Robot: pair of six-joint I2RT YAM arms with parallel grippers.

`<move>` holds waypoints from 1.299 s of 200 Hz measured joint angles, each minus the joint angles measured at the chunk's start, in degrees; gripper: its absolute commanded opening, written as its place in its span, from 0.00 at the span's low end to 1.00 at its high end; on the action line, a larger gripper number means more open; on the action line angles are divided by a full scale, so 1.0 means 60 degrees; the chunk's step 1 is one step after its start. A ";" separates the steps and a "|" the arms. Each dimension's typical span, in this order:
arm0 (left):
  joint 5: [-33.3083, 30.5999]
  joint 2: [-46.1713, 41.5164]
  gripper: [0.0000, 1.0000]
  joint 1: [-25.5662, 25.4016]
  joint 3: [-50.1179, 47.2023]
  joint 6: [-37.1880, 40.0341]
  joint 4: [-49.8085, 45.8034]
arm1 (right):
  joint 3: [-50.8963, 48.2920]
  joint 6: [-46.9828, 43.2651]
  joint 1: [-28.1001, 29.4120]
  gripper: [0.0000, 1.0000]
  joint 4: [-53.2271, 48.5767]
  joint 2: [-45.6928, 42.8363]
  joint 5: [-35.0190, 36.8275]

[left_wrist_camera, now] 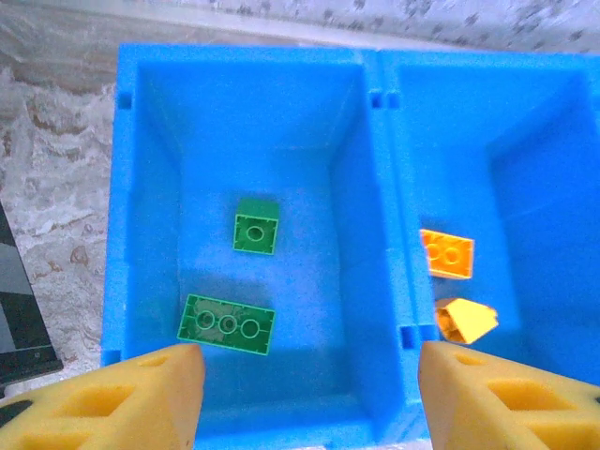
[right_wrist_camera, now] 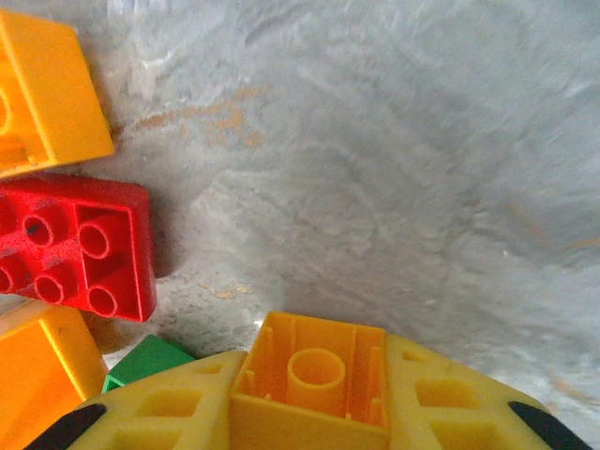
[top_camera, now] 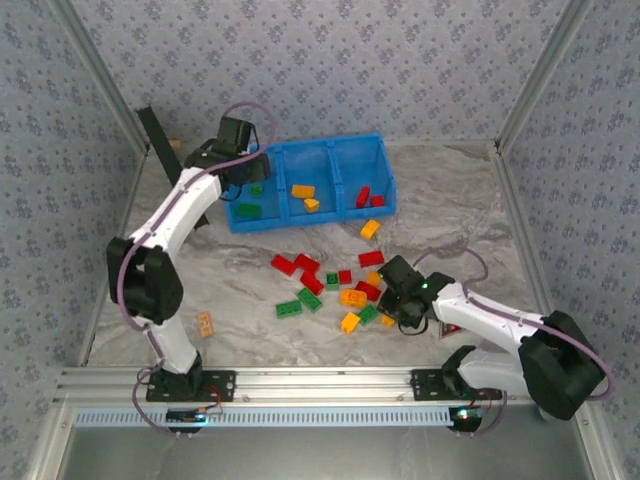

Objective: Sort the legos into containers by color
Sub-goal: Pick up the lego from the bottom-center of the table, then place the lego in the container.

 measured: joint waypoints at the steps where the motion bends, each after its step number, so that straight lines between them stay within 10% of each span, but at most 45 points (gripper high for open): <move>1: 0.0007 -0.0051 0.62 0.0000 -0.0033 0.0007 0.0000 | 0.0051 -0.0033 -0.0029 0.29 -0.0073 0.0000 0.0007; 56: 0.0237 -0.2583 0.62 -0.0004 -0.1942 0.0189 -0.0594 | 0.3665 -0.2962 -0.0794 0.29 -0.1734 0.0718 0.0663; 131: 0.0484 -0.5202 0.63 -0.1348 -0.4827 0.0102 -0.1883 | 0.9377 -0.7595 -0.0648 0.29 -0.1169 0.5191 0.1271; 260: 0.1501 -0.5526 0.65 -0.3020 -0.7391 -0.4506 -0.0838 | 1.5533 -1.1085 -0.0040 0.28 -0.0761 1.1143 0.1472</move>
